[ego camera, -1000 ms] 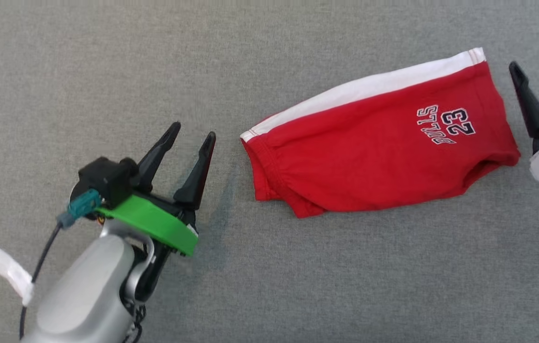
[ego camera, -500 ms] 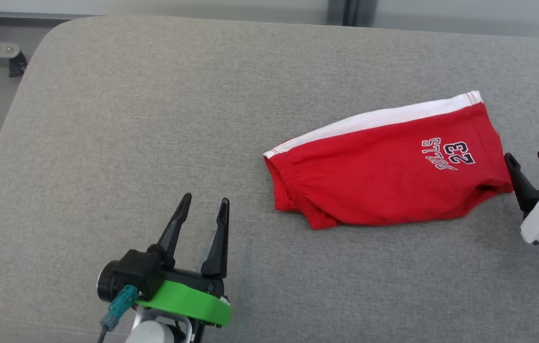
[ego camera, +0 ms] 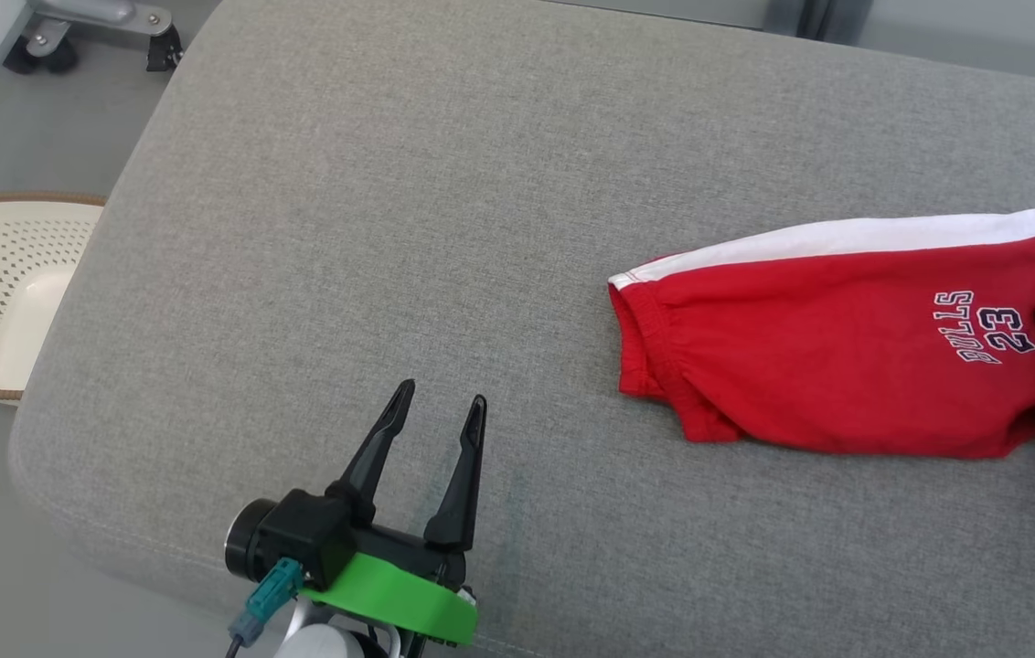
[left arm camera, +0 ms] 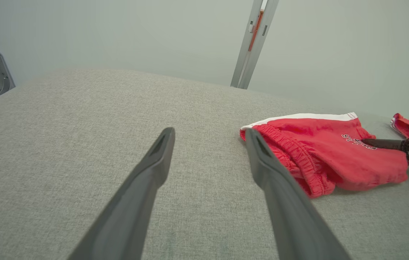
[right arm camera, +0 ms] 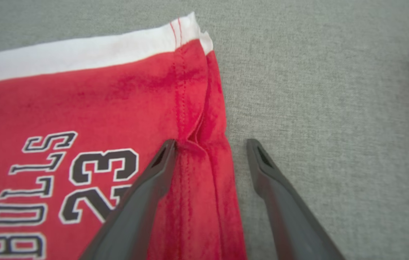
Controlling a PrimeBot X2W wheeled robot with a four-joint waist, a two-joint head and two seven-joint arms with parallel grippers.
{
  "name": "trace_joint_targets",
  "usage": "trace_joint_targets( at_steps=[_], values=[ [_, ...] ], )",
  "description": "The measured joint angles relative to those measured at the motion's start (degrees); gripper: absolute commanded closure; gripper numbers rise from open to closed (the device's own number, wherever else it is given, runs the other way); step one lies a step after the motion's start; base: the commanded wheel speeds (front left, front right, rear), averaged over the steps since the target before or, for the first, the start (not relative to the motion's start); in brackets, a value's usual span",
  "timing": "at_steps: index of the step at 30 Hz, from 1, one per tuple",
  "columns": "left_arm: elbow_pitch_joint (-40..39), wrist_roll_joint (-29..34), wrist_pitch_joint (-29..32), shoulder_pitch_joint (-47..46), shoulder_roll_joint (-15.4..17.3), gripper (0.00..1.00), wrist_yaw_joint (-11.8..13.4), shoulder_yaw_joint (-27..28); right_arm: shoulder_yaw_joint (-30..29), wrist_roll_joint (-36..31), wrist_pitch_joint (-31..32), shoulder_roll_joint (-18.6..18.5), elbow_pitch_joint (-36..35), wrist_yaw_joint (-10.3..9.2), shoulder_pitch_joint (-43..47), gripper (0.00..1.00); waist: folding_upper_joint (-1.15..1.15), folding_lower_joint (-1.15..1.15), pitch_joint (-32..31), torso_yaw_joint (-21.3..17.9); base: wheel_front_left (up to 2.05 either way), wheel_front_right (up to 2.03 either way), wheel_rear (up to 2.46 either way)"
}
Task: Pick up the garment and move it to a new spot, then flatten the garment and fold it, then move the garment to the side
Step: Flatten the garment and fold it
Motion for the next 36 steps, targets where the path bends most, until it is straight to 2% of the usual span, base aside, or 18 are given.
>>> trace_joint_targets(
  at_steps=[2, 10, 18, 21, 24, 30, 36],
  values=[
    [-0.2, -0.2, 0.0, 0.0, 0.0, 0.0, 0.0, -0.2, -0.3, -0.3, -0.6, 0.3, 0.9, 0.01, -0.1, 1.0, 0.0, 0.0, 0.3, 0.5, 0.0, 0.0, 0.0],
    [-0.1, 0.0, 0.0, 0.3, -0.1, 0.0, -0.1, 0.3, 0.3, -1.9, -3.6, 0.4, 0.4, 0.1, 1.1, 1.0, 0.0, 0.0, -0.4, -1.3, 0.0, 0.0, 0.0],
    [0.1, 1.4, 0.0, 1.0, -0.1, 0.0, -0.2, 0.8, 0.2, -6.9, -2.1, -7.5, -3.0, 0.01, 4.3, 1.0, 0.0, 0.0, -3.0, -6.1, 0.0, 0.0, 0.0],
    [0.4, 1.4, 0.0, 1.6, -0.1, 0.0, -0.2, 0.6, -0.5, -8.9, -0.2, -7.5, -6.1, 0.0, 3.9, 1.0, 0.0, 0.0, -4.2, -7.6, 0.0, 0.0, 0.0],
    [0.8, 1.4, 0.0, 1.8, -0.1, 0.0, 0.0, 0.3, -1.3, -11.2, 2.3, -5.5, -10.1, -0.01, 3.0, 1.0, 0.0, 0.0, -5.6, -8.6, 0.0, 0.0, 0.0],
    [1.5, 1.4, 0.0, 2.6, -0.1, 0.0, 0.3, -0.4, -4.1, -17.2, 6.9, 1.4, -18.6, -0.01, 2.6, 1.0, 0.0, 0.0, -8.4, -9.7, 0.0, 0.0, 0.0],
    [1.9, 0.9, 0.0, 2.7, -0.1, 0.0, 0.7, -1.2, -6.6, -23.5, 10.6, 10.8, -27.6, -0.01, 5.1, 1.0, 0.0, 0.0, -10.1, -8.6, 0.0, 0.0, 0.0]
  ],
)
